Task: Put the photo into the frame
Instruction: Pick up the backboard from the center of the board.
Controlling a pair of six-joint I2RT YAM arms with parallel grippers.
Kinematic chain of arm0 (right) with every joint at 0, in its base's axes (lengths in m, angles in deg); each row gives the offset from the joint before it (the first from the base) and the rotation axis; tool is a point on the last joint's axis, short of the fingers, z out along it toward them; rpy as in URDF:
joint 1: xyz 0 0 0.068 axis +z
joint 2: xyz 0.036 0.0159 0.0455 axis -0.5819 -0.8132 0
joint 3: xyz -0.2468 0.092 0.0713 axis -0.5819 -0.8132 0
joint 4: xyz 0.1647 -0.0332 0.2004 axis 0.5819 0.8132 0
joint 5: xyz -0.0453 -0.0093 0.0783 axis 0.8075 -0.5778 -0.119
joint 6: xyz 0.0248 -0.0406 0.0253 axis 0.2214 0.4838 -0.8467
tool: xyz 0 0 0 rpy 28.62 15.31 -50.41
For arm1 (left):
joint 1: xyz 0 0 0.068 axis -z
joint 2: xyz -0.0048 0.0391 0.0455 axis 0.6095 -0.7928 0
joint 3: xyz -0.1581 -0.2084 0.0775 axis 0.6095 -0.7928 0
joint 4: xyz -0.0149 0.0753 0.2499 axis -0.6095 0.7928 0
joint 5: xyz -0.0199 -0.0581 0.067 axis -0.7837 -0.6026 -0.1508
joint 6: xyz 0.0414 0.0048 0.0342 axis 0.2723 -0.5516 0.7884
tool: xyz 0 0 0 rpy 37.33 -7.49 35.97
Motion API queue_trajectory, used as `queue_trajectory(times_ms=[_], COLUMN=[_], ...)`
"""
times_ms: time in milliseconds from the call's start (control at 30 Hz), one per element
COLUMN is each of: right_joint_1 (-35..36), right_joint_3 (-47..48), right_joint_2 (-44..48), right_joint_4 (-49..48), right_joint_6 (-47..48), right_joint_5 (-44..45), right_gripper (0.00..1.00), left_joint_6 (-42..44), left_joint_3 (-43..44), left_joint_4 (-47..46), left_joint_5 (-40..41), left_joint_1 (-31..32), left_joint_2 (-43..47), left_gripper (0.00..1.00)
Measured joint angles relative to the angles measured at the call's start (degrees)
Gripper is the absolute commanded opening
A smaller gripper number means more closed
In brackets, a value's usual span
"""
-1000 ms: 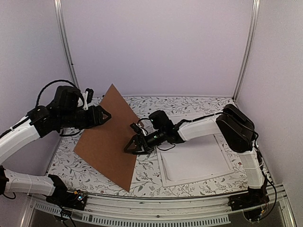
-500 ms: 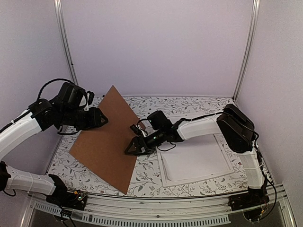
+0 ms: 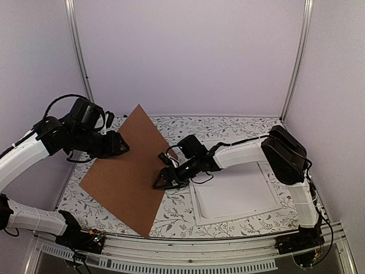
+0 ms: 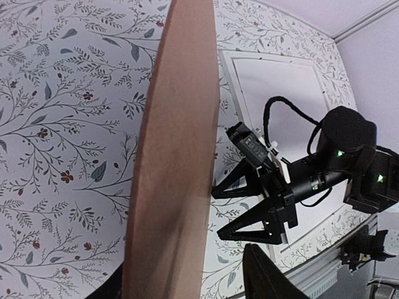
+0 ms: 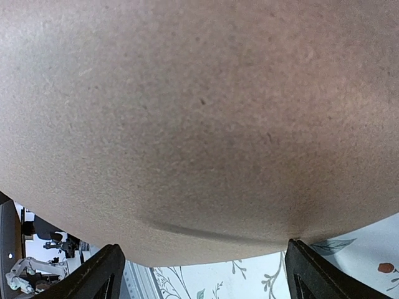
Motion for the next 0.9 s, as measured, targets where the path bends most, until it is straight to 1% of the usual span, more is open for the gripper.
queue_trajectory(times_ms=[133, 267, 333, 467, 600, 800, 900], right_joint_1=[0.0, 0.0, 0.0, 0.0, 0.0, 0.0, 0.0], right_joint_3=[0.0, 0.0, 0.0, 0.0, 0.0, 0.0, -0.1], right_joint_2=[0.0, 0.0, 0.0, 0.0, 0.0, 0.0, 0.0], right_joint_4=[0.0, 0.0, 0.0, 0.0, 0.1, 0.4, 0.5], right_joint_6=[0.0, 0.0, 0.0, 0.0, 0.2, 0.5, 0.5], right_joint_5=[0.4, 0.4, 0.5, 0.5, 0.8, 0.9, 0.9], right_gripper=[0.93, 0.93, 0.93, 0.92, 0.92, 0.92, 0.92], left_joint_6=[0.3, 0.5, 0.5, 0.6, 0.9, 1.6, 1.7], left_joint_3=[0.6, 0.7, 0.8, 1.1, 3.3, 5.6, 5.8], left_joint_4=[0.4, 0.3, 0.3, 0.7, 2.5, 5.4, 6.3], left_joint_5=[-2.0, -4.1, -5.0, -5.9, -5.8, -4.8, -4.8], left_joint_1=[-0.1, -0.8, -1.2, -1.7, -1.9, -2.4, -2.5], left_joint_2=[0.0, 0.0, 0.0, -0.2, -1.2, -2.5, -2.7], left_gripper=[0.62, 0.64, 0.63, 0.56, 0.48, 0.32, 0.3])
